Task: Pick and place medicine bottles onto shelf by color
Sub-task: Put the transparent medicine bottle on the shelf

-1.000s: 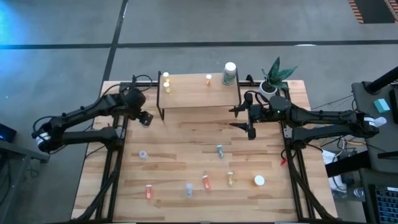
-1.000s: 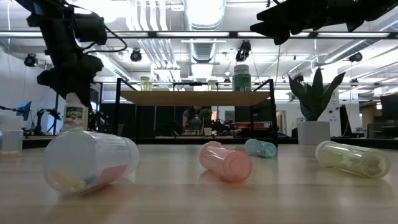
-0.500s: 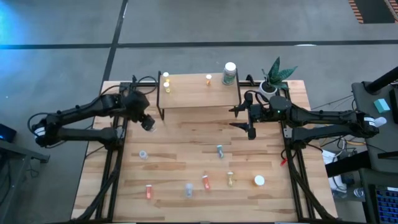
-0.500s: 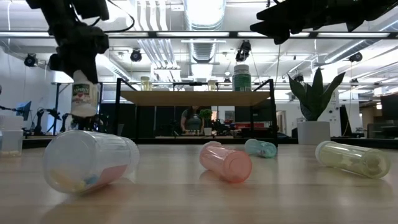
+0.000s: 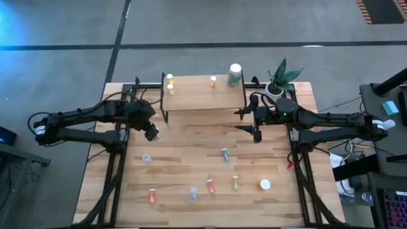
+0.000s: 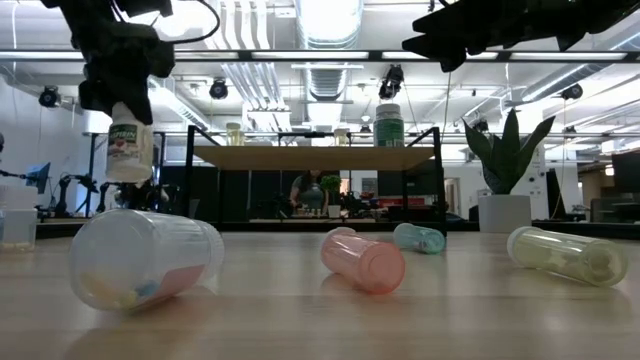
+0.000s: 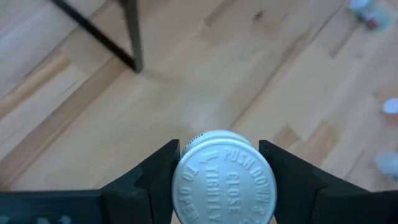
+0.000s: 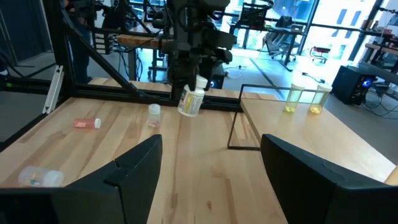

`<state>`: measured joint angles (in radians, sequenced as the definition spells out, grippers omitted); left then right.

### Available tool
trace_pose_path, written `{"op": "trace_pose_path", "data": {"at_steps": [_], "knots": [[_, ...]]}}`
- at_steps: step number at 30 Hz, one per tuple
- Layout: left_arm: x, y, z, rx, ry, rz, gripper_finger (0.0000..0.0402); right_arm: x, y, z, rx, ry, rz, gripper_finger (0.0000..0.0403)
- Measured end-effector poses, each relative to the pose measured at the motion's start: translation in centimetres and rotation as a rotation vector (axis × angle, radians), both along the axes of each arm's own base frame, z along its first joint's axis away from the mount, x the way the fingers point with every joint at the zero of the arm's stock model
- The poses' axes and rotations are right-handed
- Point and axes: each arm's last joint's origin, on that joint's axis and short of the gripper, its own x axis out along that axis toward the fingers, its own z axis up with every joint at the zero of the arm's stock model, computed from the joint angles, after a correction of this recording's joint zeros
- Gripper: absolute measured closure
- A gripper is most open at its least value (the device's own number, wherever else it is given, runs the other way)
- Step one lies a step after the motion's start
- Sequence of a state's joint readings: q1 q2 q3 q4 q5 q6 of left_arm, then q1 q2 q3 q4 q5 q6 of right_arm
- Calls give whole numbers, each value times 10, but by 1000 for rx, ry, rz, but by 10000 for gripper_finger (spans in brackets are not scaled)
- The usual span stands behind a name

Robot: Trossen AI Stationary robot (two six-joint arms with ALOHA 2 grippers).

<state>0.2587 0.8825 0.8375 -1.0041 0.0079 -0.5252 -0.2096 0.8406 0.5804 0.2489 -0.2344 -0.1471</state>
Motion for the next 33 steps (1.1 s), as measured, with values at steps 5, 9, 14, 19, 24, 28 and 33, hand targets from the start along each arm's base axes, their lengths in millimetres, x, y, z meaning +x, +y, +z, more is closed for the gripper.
{"op": "trace_pose_path", "data": {"at_steps": [5, 9, 14, 19, 24, 28, 33], "knots": [[8, -6, 3, -13, -64, -58, 225, 0, 0, 0, 15, -2, -2, 140], [13, -10, 5, -11, -107, -97, 225, 0, 0, 0, 17, -3, -2, 140], [20, -15, 9, -11, -179, -143, 225, 0, 0, 0, 44, 0, 4, 140], [27, -21, 12, -17, -248, -201, 225, 0, 0, -1, 63, 11, 3, 140], [34, -25, 16, -6, -308, -234, 225, 0, 0, 0, 73, 8, 2, 140], [43, -29, 19, 17, -354, -278, 225, 0, 0, 0, 81, 6, 1, 140], [54, -29, 18, 42, -347, -317, 225, 0, 0, 0, 88, 7, -1, 140]]}}
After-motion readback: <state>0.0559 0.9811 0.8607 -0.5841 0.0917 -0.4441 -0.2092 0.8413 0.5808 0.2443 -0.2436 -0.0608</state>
